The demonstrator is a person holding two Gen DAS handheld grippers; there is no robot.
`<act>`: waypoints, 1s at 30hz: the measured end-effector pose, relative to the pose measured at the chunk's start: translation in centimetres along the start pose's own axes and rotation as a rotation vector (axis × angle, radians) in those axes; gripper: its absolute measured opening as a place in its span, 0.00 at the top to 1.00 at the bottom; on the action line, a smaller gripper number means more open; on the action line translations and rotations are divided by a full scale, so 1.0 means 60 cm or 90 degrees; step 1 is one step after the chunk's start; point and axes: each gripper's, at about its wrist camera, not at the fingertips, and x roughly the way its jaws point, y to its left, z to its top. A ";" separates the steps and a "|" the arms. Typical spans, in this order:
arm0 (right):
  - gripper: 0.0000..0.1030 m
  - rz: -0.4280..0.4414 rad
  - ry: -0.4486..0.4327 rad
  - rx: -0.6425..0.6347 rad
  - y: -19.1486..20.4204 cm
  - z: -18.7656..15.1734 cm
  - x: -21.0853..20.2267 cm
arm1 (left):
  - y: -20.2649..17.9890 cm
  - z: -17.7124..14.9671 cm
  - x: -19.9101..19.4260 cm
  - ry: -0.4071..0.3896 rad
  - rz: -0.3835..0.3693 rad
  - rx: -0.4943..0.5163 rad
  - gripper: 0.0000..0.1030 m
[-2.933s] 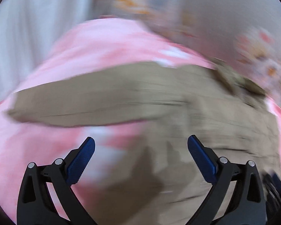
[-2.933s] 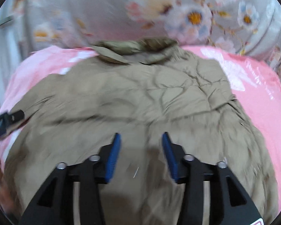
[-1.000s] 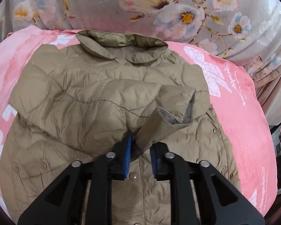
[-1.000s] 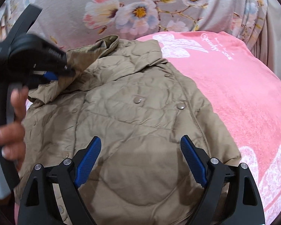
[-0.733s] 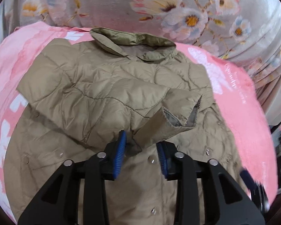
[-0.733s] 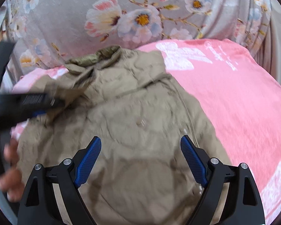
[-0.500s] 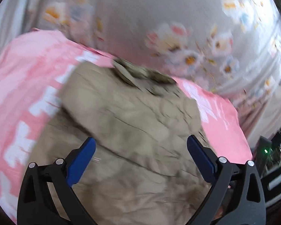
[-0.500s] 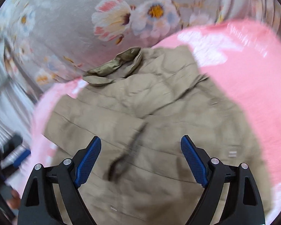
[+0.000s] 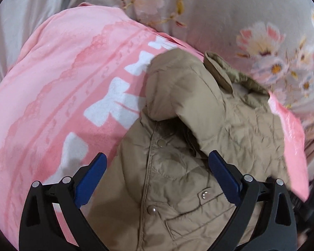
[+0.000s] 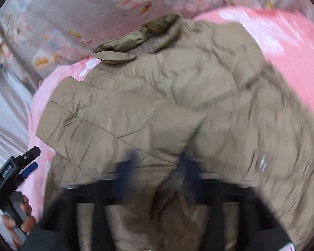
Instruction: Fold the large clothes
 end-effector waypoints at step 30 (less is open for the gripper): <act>0.90 -0.174 -0.099 -0.069 -0.145 0.132 0.068 | -0.081 0.082 0.191 0.012 0.122 0.026 0.18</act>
